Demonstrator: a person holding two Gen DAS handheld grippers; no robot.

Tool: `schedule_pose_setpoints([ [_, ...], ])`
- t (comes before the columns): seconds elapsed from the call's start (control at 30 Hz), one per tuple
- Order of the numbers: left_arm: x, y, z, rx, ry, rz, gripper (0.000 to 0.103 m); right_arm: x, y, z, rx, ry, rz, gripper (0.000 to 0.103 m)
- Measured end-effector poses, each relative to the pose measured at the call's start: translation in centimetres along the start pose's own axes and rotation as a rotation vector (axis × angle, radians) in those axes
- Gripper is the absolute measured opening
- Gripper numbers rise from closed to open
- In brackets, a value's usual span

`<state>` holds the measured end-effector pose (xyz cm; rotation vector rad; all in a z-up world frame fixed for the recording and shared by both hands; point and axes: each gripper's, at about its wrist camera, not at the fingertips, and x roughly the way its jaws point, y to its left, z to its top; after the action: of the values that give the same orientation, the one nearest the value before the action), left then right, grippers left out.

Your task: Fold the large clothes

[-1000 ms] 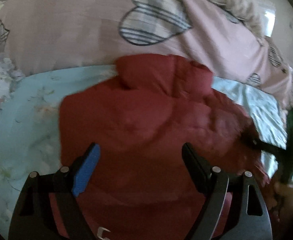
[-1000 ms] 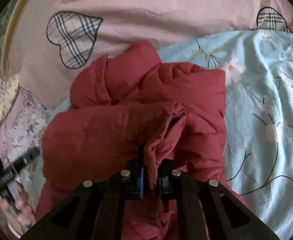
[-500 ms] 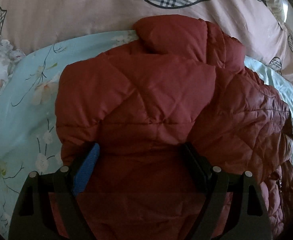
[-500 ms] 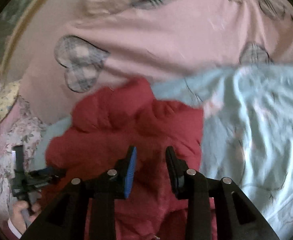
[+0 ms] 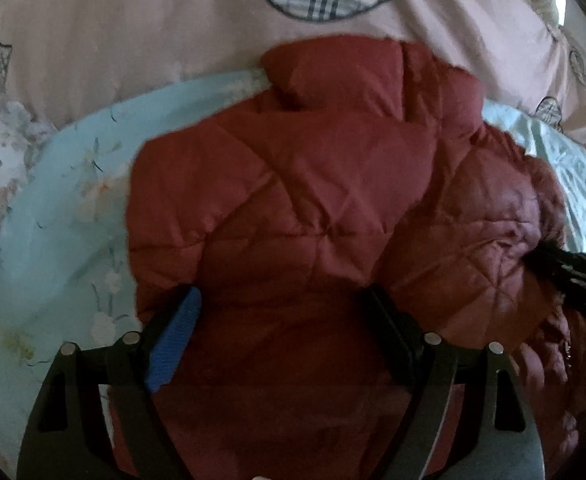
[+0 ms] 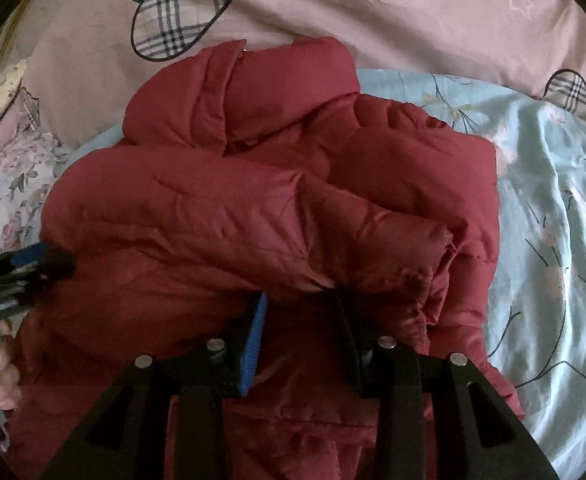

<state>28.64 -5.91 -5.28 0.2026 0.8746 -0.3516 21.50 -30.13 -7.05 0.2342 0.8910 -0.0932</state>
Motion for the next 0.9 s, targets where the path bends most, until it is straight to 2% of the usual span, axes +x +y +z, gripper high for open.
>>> schedule_pose_setpoints([
  [0.07, -1.0, 0.4, 0.0, -0.012, -0.031, -0.016, 0.083, -0.1, 0.0, -0.1, -0.002, -0.002, -0.004, 0.036],
  [0.17, 0.3, 0.6, 0.0, -0.008, 0.024, 0.031, 0.083, -0.8, -0.2, -0.1, 0.02, -0.01, 0.012, 0.036],
  [0.27, 1.4, 1.1, -0.4, -0.022, 0.049, 0.015, 0.083, -2.2, -0.7, -0.5, 0.048, -0.035, 0.007, 0.036],
  [0.37, 2.0, 1.2, -0.4, -0.034, 0.06, 0.009, 0.084, -1.7, -1.5, -0.7, 0.061, -0.014, -0.014, 0.036],
  [0.53, 1.3, 1.4, -0.9, -0.031, 0.052, -0.002, 0.084, -0.6, -3.0, -0.8, 0.12, -0.001, 0.033, 0.036],
  [0.67, 2.1, 1.8, -1.2, -0.049, 0.066, -0.019, 0.085, -0.6, -2.6, -0.9, 0.108, -0.003, 0.019, 0.036],
  [0.9, 2.0, 1.6, -1.1, -0.063, 0.079, -0.001, 0.086, -0.6, -2.5, -0.6, 0.114, 0.008, 0.012, 0.036],
])
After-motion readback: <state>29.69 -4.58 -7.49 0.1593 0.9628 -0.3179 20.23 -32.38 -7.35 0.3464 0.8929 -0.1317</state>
